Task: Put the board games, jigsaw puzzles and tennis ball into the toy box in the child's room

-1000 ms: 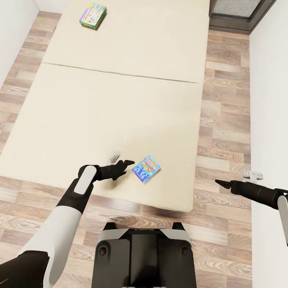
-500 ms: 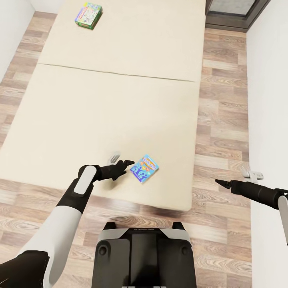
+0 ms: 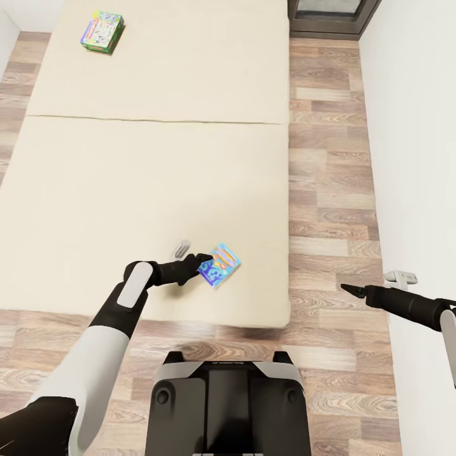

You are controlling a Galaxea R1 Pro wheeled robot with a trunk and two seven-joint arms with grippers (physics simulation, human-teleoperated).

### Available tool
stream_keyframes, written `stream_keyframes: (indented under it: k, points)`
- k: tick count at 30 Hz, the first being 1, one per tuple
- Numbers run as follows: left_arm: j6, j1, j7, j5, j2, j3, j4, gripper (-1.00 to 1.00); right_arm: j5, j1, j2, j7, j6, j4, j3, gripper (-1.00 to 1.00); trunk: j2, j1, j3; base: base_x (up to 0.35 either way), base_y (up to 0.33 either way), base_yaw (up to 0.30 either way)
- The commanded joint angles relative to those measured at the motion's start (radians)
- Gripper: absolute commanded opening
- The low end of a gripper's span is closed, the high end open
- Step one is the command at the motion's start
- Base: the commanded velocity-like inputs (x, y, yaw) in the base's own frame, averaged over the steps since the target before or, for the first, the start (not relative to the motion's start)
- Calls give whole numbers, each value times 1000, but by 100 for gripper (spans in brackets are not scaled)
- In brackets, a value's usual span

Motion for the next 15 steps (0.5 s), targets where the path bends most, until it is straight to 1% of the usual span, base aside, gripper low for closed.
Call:
stream_keyframes:
  k: [1,8,11,15]
  points:
    - [2,0,10,8,0,-1,-1,100,-6,-1,0,-2,8,0,-1,100,-1,0,-1,0,0,-252]
    - [2,0,10,8,-1,-1,2,100,-6,-1,0,-2,8,0,-1,100,-1,0,-1,0,0,-241]
    - [2,0,10,8,-2,-1,3,100,-6,-1,0,-2,8,0,-1,100,-1,0,-1,0,0,-148]
    - [2,0,10,8,-3,-1,3,100,-6,-1,0,-2,8,0,-2,100,-1,0,-1,0,0,-89]
